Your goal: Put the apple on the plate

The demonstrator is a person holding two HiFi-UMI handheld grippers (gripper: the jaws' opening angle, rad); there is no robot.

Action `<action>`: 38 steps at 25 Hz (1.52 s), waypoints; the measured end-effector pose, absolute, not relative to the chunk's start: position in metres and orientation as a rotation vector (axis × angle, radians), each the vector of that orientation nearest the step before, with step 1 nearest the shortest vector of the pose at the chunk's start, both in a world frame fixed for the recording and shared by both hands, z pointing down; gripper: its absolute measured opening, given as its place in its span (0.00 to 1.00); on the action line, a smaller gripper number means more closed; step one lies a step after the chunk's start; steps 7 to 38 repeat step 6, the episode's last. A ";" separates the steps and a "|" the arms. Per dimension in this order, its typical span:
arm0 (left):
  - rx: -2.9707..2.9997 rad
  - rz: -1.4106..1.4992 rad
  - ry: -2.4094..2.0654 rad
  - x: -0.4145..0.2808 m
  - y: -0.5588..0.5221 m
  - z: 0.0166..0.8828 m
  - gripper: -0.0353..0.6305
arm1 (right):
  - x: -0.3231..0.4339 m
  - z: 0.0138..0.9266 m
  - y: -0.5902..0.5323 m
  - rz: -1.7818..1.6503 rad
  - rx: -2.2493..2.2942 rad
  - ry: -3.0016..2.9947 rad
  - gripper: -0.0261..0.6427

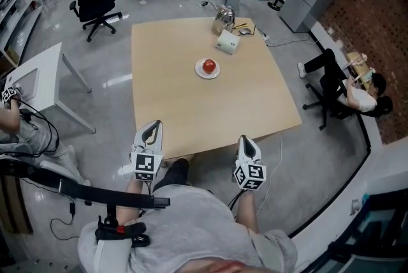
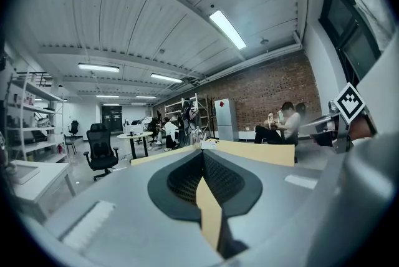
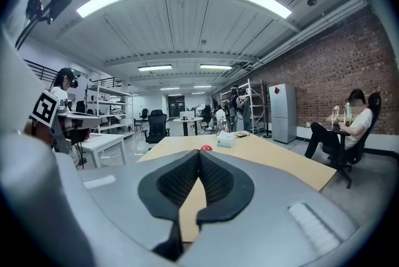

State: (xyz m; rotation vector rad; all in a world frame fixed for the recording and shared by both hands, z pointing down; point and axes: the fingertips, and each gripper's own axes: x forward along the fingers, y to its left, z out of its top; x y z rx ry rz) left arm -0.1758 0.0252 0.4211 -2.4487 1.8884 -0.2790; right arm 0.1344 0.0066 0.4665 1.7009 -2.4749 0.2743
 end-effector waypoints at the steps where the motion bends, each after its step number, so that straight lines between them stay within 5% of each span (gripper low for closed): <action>1: -2.448 -0.280 1.889 -0.176 0.027 0.421 0.08 | 0.134 0.467 0.008 0.276 1.700 -2.475 0.05; 38: -2.451 -0.276 1.885 -0.179 0.032 0.419 0.08 | 0.129 0.467 0.015 0.283 1.698 -2.473 0.05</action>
